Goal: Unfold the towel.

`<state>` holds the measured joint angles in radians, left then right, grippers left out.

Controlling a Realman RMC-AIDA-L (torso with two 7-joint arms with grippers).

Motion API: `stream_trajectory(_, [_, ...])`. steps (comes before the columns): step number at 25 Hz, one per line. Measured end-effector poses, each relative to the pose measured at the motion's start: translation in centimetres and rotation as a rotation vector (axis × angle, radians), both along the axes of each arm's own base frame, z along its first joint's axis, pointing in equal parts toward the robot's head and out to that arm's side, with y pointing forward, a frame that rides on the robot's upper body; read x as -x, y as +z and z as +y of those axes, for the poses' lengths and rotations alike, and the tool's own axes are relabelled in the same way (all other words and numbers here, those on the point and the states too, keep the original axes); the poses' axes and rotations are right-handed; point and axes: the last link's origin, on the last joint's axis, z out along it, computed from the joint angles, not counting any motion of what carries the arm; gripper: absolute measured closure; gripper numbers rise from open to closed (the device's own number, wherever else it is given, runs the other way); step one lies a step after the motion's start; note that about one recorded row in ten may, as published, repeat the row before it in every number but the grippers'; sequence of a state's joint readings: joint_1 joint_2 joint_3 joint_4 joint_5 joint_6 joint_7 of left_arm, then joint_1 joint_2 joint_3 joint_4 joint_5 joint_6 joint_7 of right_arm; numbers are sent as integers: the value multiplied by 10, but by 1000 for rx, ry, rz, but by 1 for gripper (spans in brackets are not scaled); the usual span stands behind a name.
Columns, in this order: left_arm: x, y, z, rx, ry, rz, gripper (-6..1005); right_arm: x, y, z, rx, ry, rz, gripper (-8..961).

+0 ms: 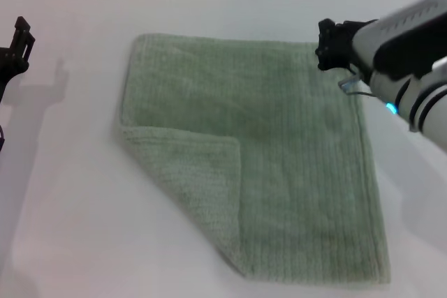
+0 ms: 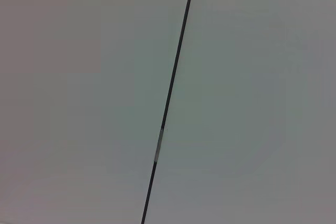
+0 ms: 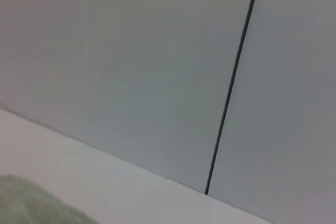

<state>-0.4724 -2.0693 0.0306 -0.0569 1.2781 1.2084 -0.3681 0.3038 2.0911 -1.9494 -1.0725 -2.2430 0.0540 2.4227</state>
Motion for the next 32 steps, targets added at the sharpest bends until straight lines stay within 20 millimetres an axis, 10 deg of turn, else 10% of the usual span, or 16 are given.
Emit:
stream_trajectory(17, [-4,0,4,2,-12,0,342,-2,75,14,362,-254,194,949])
stream_trajectory(32, [-7,-4,4,9,-20,-8,344,-9,57,34,553,-389,-25,950])
